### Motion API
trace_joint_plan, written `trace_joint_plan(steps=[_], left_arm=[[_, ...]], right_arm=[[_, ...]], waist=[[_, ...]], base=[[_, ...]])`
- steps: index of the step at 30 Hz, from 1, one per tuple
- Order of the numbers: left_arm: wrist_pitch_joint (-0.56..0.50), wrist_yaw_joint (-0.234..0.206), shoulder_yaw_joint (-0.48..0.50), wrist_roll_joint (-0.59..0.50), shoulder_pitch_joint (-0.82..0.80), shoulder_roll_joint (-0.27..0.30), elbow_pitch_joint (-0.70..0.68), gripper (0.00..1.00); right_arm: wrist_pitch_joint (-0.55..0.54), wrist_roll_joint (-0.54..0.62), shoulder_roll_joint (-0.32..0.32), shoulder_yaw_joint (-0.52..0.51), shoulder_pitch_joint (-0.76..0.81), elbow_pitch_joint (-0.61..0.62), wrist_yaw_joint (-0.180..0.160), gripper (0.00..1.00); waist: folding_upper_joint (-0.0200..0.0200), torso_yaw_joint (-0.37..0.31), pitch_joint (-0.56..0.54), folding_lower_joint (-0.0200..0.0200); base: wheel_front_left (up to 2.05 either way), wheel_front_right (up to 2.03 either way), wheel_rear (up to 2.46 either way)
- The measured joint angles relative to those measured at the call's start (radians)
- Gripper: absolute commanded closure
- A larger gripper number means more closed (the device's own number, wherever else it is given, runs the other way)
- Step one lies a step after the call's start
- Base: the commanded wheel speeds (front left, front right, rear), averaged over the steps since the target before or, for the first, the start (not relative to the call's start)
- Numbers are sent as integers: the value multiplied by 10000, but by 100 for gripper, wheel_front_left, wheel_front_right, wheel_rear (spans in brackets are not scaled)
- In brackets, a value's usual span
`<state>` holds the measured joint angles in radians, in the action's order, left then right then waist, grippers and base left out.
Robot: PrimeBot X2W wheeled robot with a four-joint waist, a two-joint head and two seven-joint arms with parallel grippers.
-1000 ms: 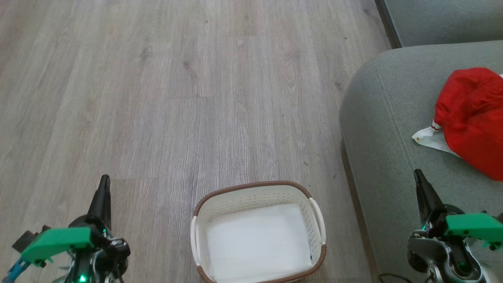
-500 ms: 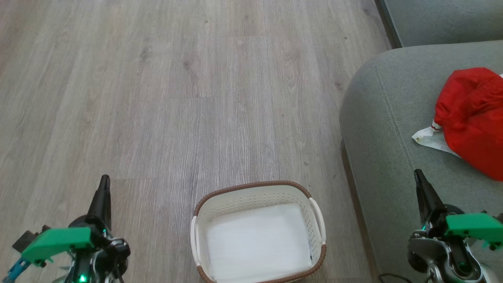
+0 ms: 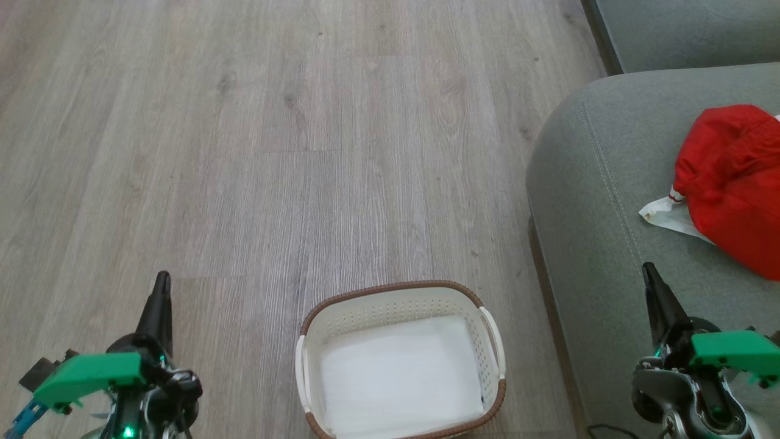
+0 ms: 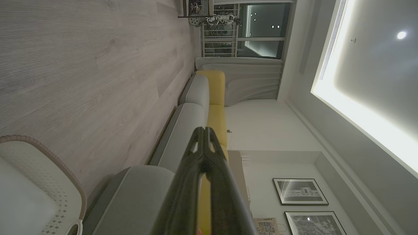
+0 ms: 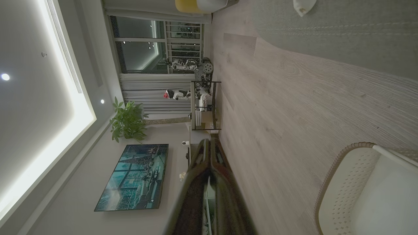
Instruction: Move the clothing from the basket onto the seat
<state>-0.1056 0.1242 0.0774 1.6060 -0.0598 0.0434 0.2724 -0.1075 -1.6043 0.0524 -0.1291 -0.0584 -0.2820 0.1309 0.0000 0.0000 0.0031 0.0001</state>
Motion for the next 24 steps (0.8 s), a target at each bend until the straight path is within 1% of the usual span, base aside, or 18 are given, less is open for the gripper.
trace_joint_plan(steps=[24], left_arm=[[0, 0, 0, 0, 0, -2, 0, 100]], right_arm=[[-15, 0, -2, -6, 0, 0, 0, 100]], waist=[[0, 0, 0, 0]], base=[[0, 0, 0]])
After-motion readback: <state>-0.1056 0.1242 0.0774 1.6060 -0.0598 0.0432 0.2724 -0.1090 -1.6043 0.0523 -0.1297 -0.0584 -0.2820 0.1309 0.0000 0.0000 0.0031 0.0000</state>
